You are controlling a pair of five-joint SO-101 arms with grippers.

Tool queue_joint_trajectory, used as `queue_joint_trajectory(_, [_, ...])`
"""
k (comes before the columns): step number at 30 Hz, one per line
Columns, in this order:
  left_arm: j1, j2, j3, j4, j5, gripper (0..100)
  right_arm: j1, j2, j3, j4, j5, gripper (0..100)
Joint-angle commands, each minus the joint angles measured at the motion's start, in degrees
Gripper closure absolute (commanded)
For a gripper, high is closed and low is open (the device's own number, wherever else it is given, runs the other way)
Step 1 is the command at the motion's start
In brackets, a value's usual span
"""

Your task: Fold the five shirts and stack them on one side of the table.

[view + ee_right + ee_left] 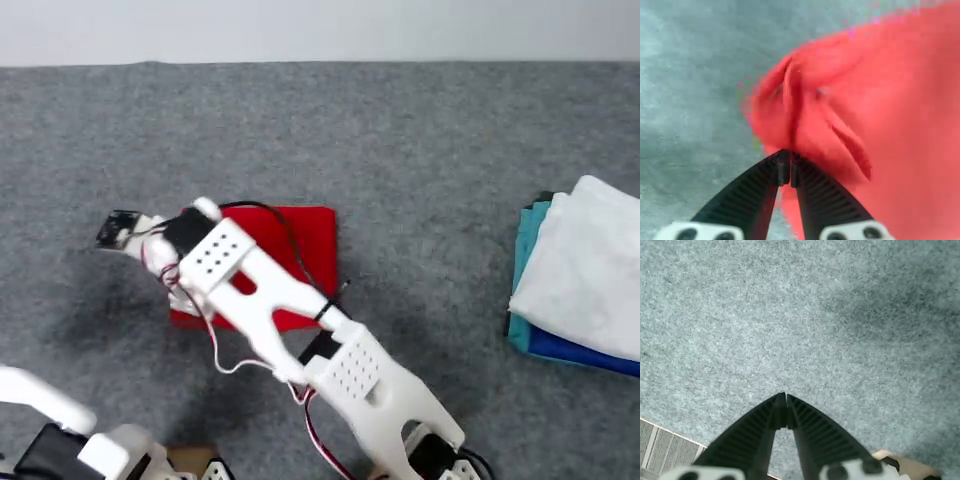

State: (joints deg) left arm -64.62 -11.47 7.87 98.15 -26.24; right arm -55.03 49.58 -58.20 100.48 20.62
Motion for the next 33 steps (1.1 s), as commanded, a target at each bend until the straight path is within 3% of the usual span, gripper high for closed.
queue_joint_trajectory(1, [0.26, -2.37, -0.13, -1.05, 0.0, 99, 0.48, -7.52, -3.52, 2.24, 0.44, 99.0])
queue_joint_trajectory(12, [0.53, -2.37, -0.31, -1.05, -0.09, 99, 14.73, -7.34, -3.08, 1.89, 0.18, 99.0])
queue_joint_trajectory(17, [0.62, -2.37, -0.31, -1.05, -0.09, 99, 12.79, 3.3, -3.43, -1.45, 0.18, 99.0])
queue_joint_trajectory(26, [0.53, -2.37, -0.48, -1.05, -0.18, 99, -2.68, 6.02, -15.03, 2.59, 0.0, 99.0])
queue_joint_trajectory(33, [0.53, -2.37, -0.48, -1.14, -0.18, 99, 5.32, 2.68, -23.65, 2.24, 0.44, 99.0])
